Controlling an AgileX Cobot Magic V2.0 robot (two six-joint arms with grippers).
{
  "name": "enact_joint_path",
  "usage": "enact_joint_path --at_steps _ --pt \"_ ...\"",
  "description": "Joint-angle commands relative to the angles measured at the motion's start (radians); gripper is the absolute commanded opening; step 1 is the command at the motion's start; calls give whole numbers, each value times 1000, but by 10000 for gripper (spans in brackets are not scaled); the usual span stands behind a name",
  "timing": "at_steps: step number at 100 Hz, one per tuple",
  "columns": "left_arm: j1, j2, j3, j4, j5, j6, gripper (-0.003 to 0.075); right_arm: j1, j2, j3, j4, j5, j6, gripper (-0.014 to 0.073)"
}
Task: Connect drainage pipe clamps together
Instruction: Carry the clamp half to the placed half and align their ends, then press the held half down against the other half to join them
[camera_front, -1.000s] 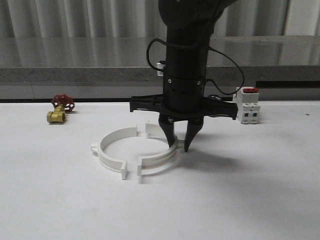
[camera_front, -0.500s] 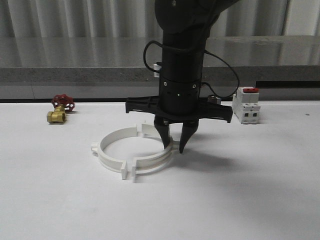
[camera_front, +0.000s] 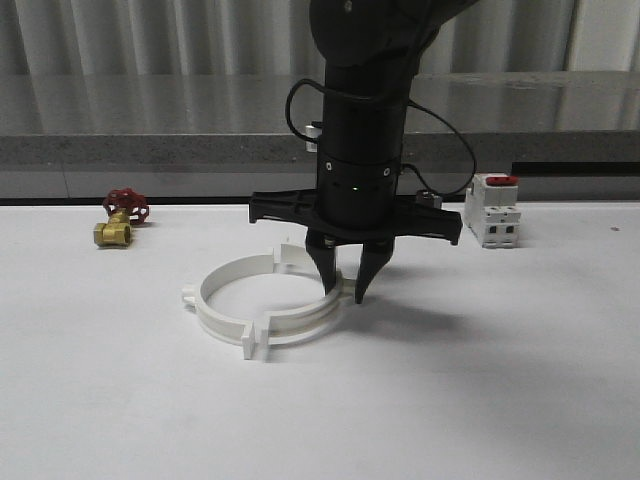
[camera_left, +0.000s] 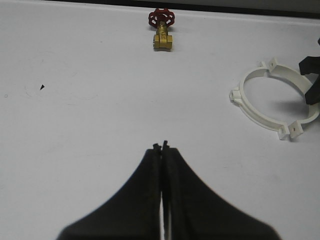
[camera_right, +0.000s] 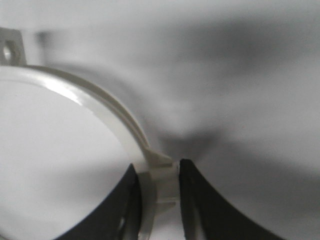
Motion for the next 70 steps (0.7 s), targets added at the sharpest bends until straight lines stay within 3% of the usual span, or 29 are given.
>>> enact_joint_path --at_steps 1,70 --pt "0 5 -27 3 -64 -1 -20 2 -59 -31 -19 -24 2 150" --pt "0 5 -27 3 -64 -1 -20 2 -59 -31 -19 -41 12 150"
